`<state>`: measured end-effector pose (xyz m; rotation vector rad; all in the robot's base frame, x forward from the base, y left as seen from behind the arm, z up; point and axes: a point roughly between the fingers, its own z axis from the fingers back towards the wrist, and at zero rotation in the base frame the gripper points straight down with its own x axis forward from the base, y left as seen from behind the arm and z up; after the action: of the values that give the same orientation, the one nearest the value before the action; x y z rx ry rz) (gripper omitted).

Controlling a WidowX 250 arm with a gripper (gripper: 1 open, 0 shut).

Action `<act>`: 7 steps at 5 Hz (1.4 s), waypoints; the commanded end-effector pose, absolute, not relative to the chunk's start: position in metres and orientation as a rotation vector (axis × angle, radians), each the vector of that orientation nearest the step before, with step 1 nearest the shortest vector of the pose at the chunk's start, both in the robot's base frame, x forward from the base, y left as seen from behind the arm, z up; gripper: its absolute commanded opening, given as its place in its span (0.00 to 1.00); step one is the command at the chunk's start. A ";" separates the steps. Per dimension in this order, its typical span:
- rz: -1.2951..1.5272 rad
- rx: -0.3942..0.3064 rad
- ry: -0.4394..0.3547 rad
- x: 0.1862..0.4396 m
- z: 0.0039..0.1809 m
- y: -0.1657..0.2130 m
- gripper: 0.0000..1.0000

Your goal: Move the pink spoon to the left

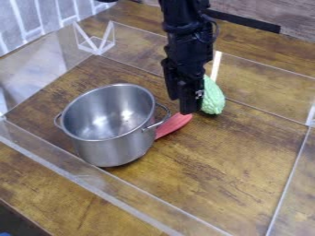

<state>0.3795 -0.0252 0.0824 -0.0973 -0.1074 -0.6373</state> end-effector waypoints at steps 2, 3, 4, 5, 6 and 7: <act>-0.667 -0.089 -0.168 0.374 0.118 -0.002 1.00; -0.695 -0.092 -0.165 0.368 0.110 -0.007 0.00; -0.727 -0.097 -0.160 0.362 0.103 -0.013 0.00; -0.672 -0.077 -0.163 0.361 0.114 -0.008 0.00; -0.611 -0.054 -0.173 0.360 0.129 -0.004 0.00; -0.549 -0.045 -0.176 0.359 0.132 -0.007 0.00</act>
<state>0.3533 -0.0010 0.0961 -0.0759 -0.0694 -0.5293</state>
